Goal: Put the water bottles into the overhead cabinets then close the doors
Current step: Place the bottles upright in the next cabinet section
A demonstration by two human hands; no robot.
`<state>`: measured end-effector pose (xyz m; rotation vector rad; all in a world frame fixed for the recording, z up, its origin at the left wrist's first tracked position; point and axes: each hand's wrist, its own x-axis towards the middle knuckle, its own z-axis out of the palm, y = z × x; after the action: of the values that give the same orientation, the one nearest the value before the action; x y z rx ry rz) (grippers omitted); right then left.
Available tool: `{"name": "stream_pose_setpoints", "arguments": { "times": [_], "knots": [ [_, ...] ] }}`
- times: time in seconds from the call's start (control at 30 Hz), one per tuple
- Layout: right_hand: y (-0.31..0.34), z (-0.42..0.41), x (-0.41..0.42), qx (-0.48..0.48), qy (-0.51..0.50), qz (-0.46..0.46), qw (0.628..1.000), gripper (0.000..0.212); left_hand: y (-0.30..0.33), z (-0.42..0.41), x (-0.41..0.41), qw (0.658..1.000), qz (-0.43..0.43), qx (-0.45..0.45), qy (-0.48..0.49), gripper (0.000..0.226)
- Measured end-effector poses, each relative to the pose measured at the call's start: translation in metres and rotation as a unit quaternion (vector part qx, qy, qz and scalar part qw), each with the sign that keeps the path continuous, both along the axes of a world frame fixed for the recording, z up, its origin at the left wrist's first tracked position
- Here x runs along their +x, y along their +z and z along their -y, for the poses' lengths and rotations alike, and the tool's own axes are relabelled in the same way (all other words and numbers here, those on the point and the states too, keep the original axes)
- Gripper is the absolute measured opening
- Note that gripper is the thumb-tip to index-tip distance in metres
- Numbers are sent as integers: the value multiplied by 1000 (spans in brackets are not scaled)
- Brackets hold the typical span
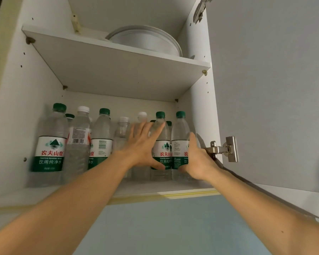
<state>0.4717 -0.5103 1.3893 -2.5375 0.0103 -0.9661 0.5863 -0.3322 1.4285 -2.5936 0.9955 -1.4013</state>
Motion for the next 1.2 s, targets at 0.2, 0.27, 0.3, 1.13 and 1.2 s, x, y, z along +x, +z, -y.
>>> {"name": "stream_pose_setpoints", "arguments": {
  "times": [0.2, 0.27, 0.3, 1.13, 1.2],
  "knots": [
    [6, 4, 20, 15, 3, -15, 1000, 111, -1, 6, 14, 1000, 24, 9, 2, 147],
    [7, 3, 25, 4, -4, -18, 1000, 109, -5, 5, 18, 999, 38, 11, 5, 144],
    [7, 3, 28, 0, -6, -18, 1000, 108, -6, 5, 19, 999, 45, 12, 7, 143],
    [3, -11, -9, -38, -1, 39, 998, 64, 2, -29, -17, 995, 31, -56, -75, 111],
    [6, -20, -48, -51, -15, 68, 996, 59, 1, -34, -49, 989, 7, -91, -118, 101]
  ]
}}
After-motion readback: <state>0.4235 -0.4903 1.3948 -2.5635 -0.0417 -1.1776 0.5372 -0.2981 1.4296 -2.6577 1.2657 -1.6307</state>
